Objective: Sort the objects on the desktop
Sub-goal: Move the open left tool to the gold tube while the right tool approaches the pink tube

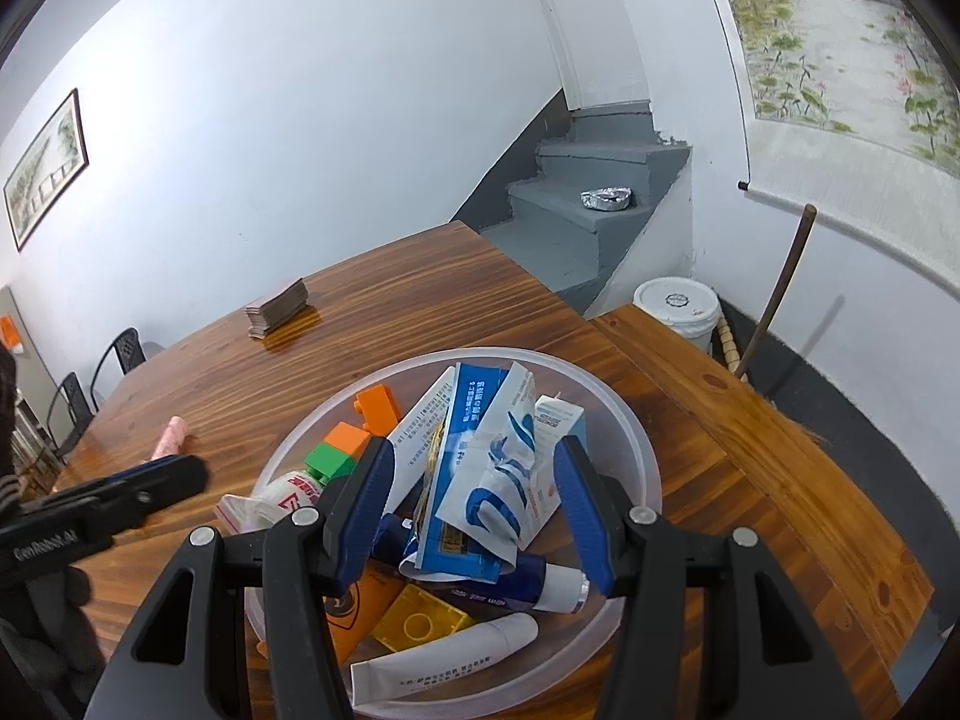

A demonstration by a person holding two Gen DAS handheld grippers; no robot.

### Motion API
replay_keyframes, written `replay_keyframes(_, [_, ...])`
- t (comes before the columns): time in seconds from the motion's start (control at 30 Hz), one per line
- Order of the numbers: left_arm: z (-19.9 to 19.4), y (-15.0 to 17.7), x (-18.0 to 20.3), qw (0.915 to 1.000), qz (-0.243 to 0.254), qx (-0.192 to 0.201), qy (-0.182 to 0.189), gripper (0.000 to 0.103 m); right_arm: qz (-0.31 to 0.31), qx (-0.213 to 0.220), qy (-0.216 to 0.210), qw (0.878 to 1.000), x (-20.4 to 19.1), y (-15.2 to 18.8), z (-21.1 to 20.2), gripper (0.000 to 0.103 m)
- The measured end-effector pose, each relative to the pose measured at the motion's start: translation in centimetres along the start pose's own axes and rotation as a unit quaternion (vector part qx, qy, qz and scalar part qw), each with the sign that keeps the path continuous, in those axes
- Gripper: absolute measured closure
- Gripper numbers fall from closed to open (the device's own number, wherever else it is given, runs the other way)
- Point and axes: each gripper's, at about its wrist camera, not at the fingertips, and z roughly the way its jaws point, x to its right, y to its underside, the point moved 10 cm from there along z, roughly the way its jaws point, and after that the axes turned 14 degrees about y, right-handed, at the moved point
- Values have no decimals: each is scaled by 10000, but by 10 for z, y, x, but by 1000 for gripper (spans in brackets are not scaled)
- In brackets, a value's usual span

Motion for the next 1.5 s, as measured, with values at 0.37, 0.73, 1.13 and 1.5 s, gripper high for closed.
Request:
replay_keyframes(0.37, [-60,17,-113,9905,-583,219,-1229,47,-240,93,185,9995,-11,4,0,43])
replay_keyframes(0.73, [-60,28,-185,9802,-876,-47,-1777,47,-662,329,-5,9973,-60,-17,-16,42])
replay_keyframes(1.13, [-51,28,-203,9799,-685,-253,-1857,73,-1276,91,-963,9871,-192,-13,-13,40])
replay_keyframes(1.5, [-111,43,-233,9760,-954,-23,-1956,74,-1719,-638,-1293,9745,-292,33,31,40])
